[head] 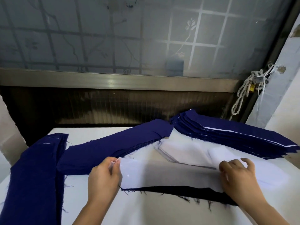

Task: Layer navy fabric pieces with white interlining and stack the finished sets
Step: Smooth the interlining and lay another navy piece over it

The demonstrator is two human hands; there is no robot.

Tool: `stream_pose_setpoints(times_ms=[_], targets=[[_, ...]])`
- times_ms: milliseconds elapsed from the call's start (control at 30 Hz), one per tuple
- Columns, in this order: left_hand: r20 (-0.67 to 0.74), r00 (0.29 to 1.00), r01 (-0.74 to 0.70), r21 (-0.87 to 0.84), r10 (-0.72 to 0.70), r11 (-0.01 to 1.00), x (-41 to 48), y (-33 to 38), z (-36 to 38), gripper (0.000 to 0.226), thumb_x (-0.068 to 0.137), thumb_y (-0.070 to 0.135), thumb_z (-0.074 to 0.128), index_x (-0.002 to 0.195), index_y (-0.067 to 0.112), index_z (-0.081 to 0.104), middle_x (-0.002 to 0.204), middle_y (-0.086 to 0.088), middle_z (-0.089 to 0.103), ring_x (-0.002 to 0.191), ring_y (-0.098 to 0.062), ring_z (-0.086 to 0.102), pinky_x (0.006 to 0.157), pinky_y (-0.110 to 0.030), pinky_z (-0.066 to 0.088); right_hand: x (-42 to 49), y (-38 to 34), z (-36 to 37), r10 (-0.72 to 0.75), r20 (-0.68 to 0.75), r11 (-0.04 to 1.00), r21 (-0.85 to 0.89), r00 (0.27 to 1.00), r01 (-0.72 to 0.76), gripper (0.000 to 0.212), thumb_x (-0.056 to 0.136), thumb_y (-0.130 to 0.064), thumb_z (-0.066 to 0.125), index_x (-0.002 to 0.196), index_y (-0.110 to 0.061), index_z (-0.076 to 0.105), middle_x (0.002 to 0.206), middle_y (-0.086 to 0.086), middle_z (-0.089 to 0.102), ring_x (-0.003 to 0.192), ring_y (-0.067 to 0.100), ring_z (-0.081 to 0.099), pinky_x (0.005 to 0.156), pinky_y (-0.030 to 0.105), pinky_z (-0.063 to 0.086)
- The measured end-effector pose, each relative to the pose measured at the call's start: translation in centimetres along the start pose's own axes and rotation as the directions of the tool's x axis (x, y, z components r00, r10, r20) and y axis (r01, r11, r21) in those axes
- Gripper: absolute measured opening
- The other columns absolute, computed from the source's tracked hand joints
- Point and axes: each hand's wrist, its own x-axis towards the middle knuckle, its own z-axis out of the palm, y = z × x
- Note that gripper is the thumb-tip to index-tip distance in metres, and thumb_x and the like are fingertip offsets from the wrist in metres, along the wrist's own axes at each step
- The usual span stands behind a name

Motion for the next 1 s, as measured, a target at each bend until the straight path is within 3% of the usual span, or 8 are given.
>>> stream_pose_setpoints(times_ms=[133, 233, 333, 500, 600, 767, 933, 1000], targets=[[0.003, 0.999, 0.033, -0.073, -0.033, 0.997, -0.1, -0.1, 0.2, 0.022, 0.097, 0.027, 0.057, 0.076, 0.031, 0.061, 0.067, 0.02, 0.066, 0.069, 0.001, 0.061, 0.055, -0.031, 0.05, -0.7, 0.8, 0.3, 0.204, -0.168, 0.959, 0.232, 0.965, -0.162, 0.027, 0.071, 0.006, 0.072, 0.085, -0.014, 0.061, 0.071, -0.002, 0.059, 0.083, 0.027, 0.056, 0.098, 0.046, 0.026], [-0.032, 0.996, 0.08, -0.16, -0.086, 0.984, 0.0, -0.1, 0.0, 0.017, 0.095, 0.03, 0.06, 0.079, 0.032, 0.063, 0.075, 0.022, 0.067, 0.073, 0.002, 0.062, 0.058, -0.029, 0.049, -1.4, 0.5, -0.2, 0.463, -0.1, 0.749, 0.575, 0.881, -0.329, 0.026, 0.087, -0.01, 0.063, 0.108, -0.024, 0.055, 0.083, -0.003, 0.059, 0.098, 0.016, 0.033, 0.098, 0.046, 0.03], [-0.053, 0.993, 0.1, -0.154, -0.109, 0.983, 0.1, -0.3, -0.2, 0.019, 0.093, 0.031, 0.065, 0.074, 0.029, 0.062, 0.066, 0.007, 0.066, 0.061, -0.011, 0.062, 0.054, -0.031, 0.048, -2.3, 0.2, -0.8, 0.573, -0.041, 0.578, 0.729, 0.818, -0.368, 0.028, 0.089, -0.019, 0.062, 0.112, -0.031, 0.051, 0.086, -0.004, 0.061, 0.099, 0.029, 0.043, 0.087, 0.047, 0.041], [0.047, 0.999, -0.003, 0.11, -0.003, 0.994, -0.1, 0.1, -0.1, 0.021, 0.093, 0.032, 0.062, 0.073, 0.03, 0.057, 0.051, 0.008, 0.059, 0.05, -0.006, 0.057, 0.048, -0.026, 0.041, -3.7, 0.4, -0.7, 0.434, 0.008, 0.757, 0.538, 0.901, -0.37, 0.024, 0.088, -0.015, 0.061, 0.109, -0.022, 0.053, 0.078, -0.004, 0.065, 0.069, 0.027, 0.053, 0.064, 0.04, 0.043], [0.085, 0.993, -0.093, 0.207, 0.077, 0.974, 0.0, -0.1, -0.1, 0.021, 0.095, 0.028, 0.061, 0.075, 0.026, 0.056, 0.049, 0.008, 0.056, 0.049, -0.007, 0.054, 0.047, -0.026, 0.038, -3.8, 0.4, -0.2, 0.391, 0.032, 0.847, 0.377, 0.92, -0.374, 0.017, 0.086, -0.013, 0.063, 0.102, -0.019, 0.059, 0.08, 0.002, 0.066, 0.066, 0.026, 0.052, 0.058, 0.035, 0.041], [0.092, 0.986, -0.16, 0.323, 0.137, 0.933, -0.1, -0.2, -0.5, 0.031, 0.093, 0.022, 0.062, 0.068, 0.026, 0.045, 0.053, 0.007, 0.05, 0.048, -0.012, 0.048, 0.045, -0.027, 0.033, -4.1, 0.4, 0.4, 0.393, -0.001, 0.878, 0.296, 0.919, -0.375, 0.02, 0.077, -0.007, 0.069, 0.094, -0.015, 0.062, 0.069, 0.004, 0.063, 0.064, 0.034, 0.059, 0.052, 0.034, 0.043], [0.135, 0.955, -0.294, 0.302, 0.264, 0.907, -0.2, 0.2, -0.6, 0.015, 0.092, 0.019, 0.064, 0.078, 0.018, 0.06, 0.069, 0.01, 0.053, 0.065, -0.017, 0.051, 0.053, -0.032, 0.042, -3.9, 0.5, 0.5, 0.391, -0.044, 0.88, 0.31, 0.92, -0.359, 0.018, 0.079, -0.005, 0.068, 0.093, -0.014, 0.062, 0.076, 0.005, 0.066, 0.066, 0.034, 0.061, 0.053, 0.033, 0.041], [0.173, 0.949, -0.308, 0.313, 0.264, 0.899, 0.0, 0.2, -0.4, 0.017, 0.094, 0.022, 0.064, 0.078, 0.018, 0.06, 0.066, 0.012, 0.051, 0.061, -0.015, 0.05, 0.05, -0.03, 0.04, -3.9, 0.6, 0.5, 0.389, -0.049, 0.879, 0.319, 0.92, -0.355, 0.016, 0.08, -0.006, 0.068, 0.092, -0.014, 0.061, 0.077, 0.004, 0.067, 0.065, 0.034, 0.061, 0.054, 0.033, 0.041]])
